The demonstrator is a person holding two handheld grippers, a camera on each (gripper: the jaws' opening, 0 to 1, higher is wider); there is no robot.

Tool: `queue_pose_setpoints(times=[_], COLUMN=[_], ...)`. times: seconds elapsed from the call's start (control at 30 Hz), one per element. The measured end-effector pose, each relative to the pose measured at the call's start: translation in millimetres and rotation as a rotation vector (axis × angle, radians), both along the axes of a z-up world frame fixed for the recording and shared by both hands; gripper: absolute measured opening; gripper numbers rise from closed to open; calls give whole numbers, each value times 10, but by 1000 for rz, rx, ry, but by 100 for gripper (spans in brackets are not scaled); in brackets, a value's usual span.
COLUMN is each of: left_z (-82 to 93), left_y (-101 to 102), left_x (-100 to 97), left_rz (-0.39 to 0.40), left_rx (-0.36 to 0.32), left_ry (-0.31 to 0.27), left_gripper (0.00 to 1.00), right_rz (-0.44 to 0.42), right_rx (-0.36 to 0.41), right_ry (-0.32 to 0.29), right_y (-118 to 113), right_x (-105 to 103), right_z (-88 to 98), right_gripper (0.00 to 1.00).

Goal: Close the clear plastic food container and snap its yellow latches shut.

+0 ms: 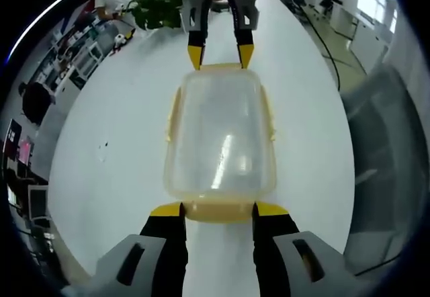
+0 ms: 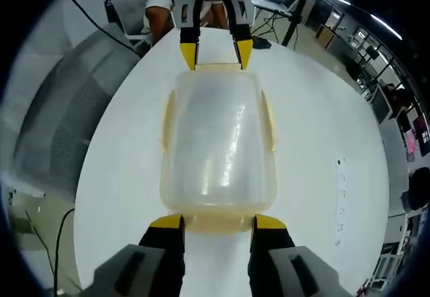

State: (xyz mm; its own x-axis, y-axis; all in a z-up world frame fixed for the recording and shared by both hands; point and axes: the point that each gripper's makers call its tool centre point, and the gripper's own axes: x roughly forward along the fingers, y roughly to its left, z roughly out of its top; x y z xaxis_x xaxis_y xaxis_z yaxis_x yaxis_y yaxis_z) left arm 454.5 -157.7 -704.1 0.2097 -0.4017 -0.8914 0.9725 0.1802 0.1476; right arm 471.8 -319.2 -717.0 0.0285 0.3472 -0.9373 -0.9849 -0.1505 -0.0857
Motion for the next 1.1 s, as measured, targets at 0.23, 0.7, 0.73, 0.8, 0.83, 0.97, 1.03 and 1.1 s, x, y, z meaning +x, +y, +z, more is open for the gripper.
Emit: queue_pose_setpoints(times=[0.23, 0.7, 0.73, 0.8, 0.83, 0.97, 1.03, 1.1], left_z=[-32, -71, -79, -94, -107, -140, -146, -166], left_y=[-122, -272, -269, -265, -261, -258, -252, -254], left_x=[34, 70, 73, 70, 71, 75, 80, 90], left_rz=[5, -7, -6, -4, -4, -5, -9, -8], left_rx=[-4, -5, -3, -1, 2, 8, 8, 5], left_ry=[11, 19, 19, 25, 27, 34, 34, 41], left_gripper=[35, 35, 35, 35, 35, 35, 35, 35], right_rz=[0, -10, -11, -11, -11, -9, -12, -14], right_rx=[0, -14, -13, -15, -17, -12, -10, -8], right_ry=[2, 26, 26, 29, 29, 29, 36, 39], right_y=[-124, -271, -267, -266, -261, -258, -257, -256], right_x=[40, 63, 66, 67, 58, 72, 69, 71], right_z=[-12, -85, -93, -121, -128, -152, -161, -174], right_gripper=[34, 34, 34, 34, 34, 34, 35, 35])
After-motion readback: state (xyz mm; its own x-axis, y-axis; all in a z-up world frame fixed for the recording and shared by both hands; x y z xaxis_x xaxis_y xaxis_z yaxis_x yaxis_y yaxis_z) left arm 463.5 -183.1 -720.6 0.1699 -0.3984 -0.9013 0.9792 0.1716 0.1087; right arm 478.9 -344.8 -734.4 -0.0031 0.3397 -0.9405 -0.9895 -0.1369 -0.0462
